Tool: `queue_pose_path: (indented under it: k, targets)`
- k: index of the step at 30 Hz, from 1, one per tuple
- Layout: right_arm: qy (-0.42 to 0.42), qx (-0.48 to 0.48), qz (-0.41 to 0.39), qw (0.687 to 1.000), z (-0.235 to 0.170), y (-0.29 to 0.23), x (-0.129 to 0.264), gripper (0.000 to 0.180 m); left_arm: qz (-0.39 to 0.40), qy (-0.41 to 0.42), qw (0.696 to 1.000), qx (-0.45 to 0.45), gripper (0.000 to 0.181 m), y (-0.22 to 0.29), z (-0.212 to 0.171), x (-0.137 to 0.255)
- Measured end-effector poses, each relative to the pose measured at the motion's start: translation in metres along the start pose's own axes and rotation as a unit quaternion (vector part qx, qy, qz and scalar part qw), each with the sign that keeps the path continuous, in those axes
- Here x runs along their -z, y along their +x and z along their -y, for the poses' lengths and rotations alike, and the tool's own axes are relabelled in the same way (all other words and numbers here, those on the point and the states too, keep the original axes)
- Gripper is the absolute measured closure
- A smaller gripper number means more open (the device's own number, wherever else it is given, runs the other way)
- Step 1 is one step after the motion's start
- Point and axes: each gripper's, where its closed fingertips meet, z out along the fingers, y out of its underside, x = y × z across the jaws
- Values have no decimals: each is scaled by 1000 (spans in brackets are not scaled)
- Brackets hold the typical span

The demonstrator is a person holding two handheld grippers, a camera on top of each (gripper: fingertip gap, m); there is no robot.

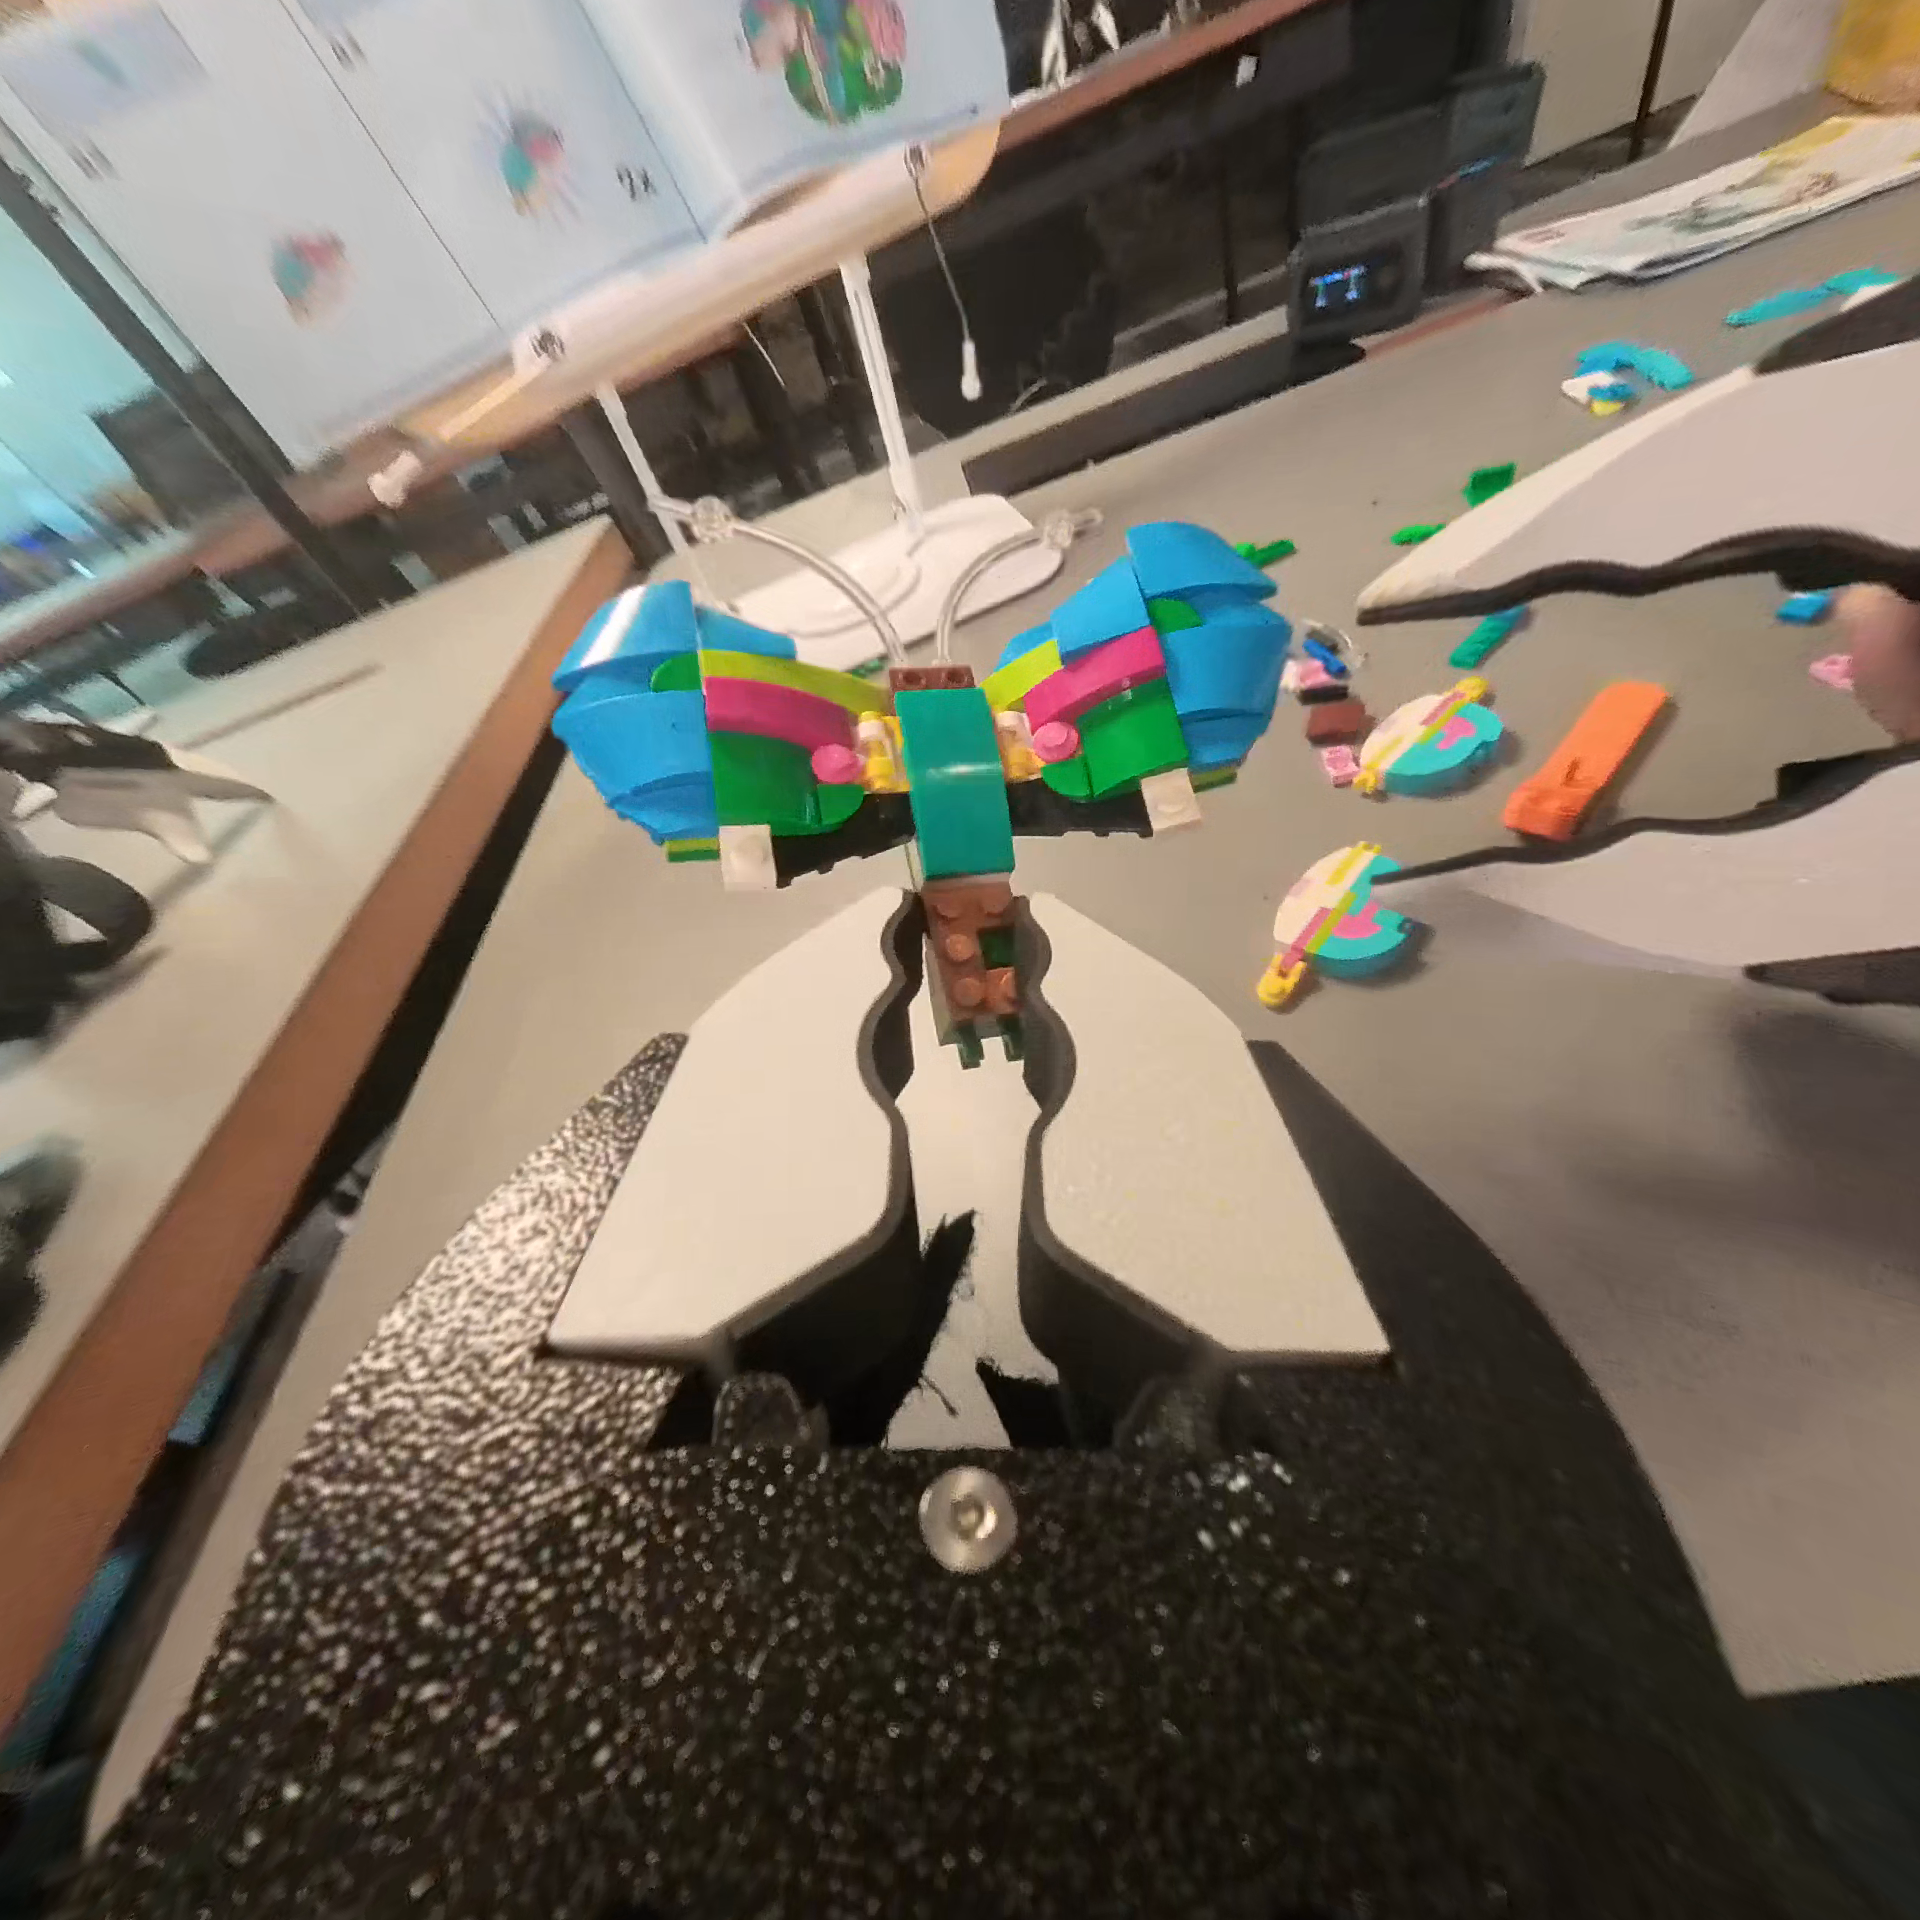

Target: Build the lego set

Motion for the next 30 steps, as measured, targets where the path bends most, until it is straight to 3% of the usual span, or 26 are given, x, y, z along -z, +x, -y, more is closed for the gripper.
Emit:
queue_pose_path:
  k: [15,23,30]
  targets:
    - [90,-56,-20,994,23,13,13,135,35,76,996,-43,165,-2,24,9]
    - [194,-127,-75,970,52,49,45,136,10,266,962,-69,164,16,78,50]
    - [204,-148,-92,963,46,59,52,139,-11,336,939,-68,165,27,101,74]
